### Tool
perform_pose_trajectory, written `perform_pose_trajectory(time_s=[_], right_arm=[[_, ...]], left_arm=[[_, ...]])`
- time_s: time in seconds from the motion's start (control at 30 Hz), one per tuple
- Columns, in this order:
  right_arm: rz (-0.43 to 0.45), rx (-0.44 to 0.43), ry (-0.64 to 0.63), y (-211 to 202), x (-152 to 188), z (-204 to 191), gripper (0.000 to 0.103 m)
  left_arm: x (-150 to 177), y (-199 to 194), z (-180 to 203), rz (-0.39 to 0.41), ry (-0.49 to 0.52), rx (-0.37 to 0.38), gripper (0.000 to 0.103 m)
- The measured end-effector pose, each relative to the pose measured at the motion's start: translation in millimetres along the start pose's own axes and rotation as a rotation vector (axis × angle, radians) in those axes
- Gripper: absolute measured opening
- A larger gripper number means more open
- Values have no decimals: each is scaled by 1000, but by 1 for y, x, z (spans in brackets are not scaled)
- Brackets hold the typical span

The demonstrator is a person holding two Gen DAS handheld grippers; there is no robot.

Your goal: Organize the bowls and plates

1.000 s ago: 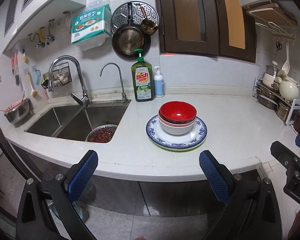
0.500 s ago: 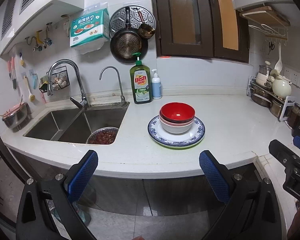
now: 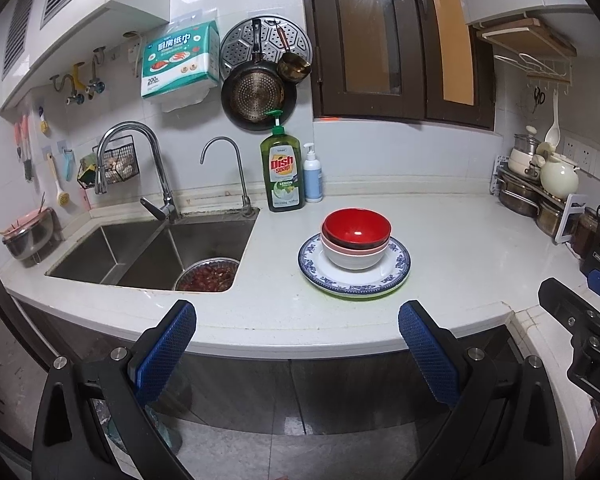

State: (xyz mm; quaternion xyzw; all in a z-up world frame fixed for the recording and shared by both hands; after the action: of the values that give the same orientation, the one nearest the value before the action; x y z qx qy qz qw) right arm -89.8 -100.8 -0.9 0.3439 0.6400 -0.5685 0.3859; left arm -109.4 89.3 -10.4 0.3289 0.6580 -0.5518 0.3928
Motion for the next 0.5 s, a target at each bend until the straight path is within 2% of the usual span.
perform_pose_trajectory(time_s=[0.5], right_arm=[[14, -4, -6, -7, -3, 3, 89]], left_arm=[[-2, -9, 0, 21, 0, 1, 103]])
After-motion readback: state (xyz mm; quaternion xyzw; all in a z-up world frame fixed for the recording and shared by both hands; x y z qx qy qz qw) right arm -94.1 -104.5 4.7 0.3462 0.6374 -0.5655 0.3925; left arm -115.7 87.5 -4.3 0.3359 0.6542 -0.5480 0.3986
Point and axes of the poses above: each gripper's, at about its wrist camera, not at the fingertips, and y roughly the way its jaws point, z to its right, x to its underside, the point moved 5 cm from there along y, roughly the way its jaws point
